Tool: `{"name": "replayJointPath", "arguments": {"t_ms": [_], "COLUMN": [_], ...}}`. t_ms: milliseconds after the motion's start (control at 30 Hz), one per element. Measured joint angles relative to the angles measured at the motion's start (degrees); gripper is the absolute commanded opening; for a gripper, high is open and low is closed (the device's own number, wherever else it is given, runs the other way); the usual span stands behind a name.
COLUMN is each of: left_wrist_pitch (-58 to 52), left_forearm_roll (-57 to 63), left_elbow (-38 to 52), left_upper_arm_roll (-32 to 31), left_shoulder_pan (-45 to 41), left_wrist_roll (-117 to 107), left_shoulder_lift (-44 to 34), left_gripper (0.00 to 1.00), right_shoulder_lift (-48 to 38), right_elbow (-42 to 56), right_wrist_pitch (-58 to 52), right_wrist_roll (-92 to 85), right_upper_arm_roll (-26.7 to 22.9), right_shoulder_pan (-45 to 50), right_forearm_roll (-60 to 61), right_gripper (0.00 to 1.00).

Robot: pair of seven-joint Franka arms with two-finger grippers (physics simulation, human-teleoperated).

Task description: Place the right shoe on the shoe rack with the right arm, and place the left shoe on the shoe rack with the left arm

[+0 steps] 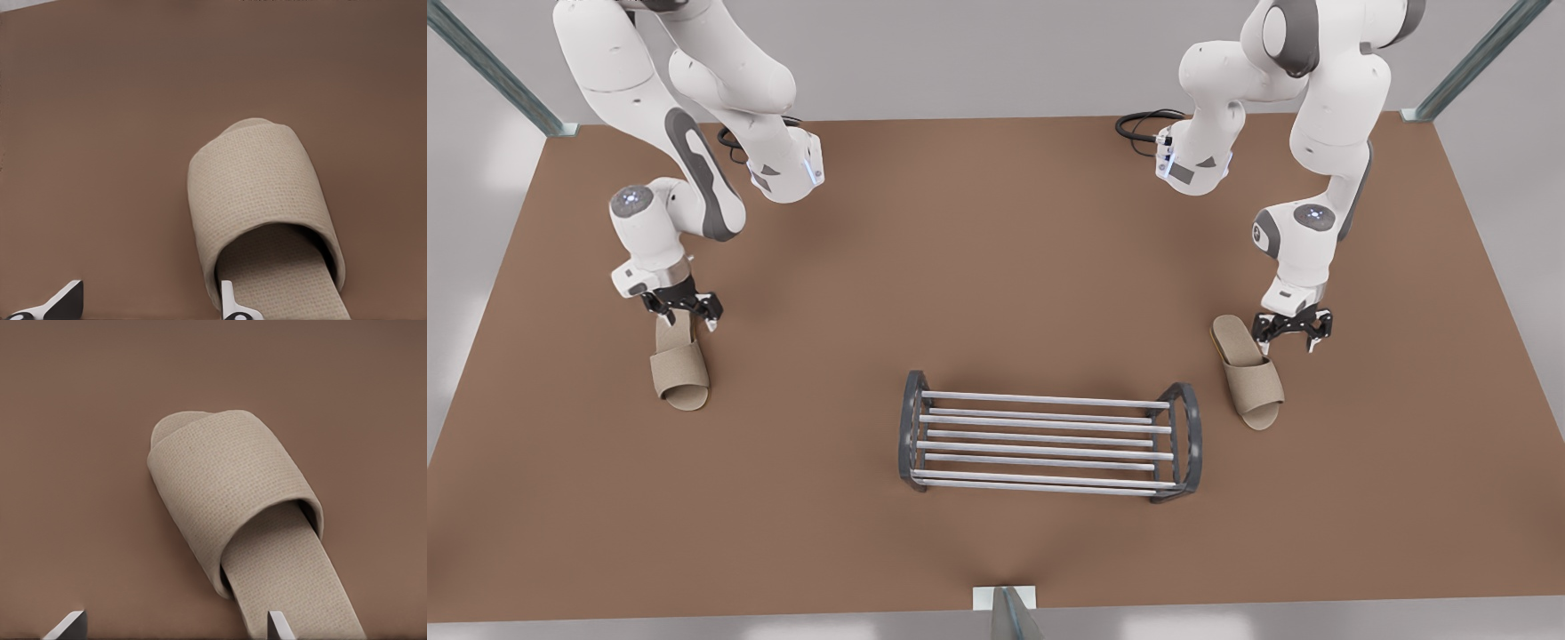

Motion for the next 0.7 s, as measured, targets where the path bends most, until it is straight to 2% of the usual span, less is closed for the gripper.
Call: {"name": "replayJointPath", "arguments": {"t_ms": [233,700], "left_wrist_pitch": [0.04,0.12], "left_forearm_roll": [0.01,0.02], "left_elbow": [3.83,4.62], "left_upper_arm_roll": [-0.28,-1.26], "left_shoulder_pan": [-0.01,-0.62], "left_wrist_roll": [-5.6,-12.32], "left_shoulder_lift": [3.37,5.08], "left_gripper": [1.0,1.0], "right_shoulder_lift": [4.72,8.72], "right_elbow": [1.29,3.92], "right_wrist_pitch": [1.42,3.38], "right_wrist_roll": [-0.62,-1.35], "right_upper_arm_roll": [0.03,-0.19], "right_shoulder_pan": [2.59,2.14], "right_forearm_roll": [-0.32,-4.93], "right_gripper": [1.0,1.0]}}
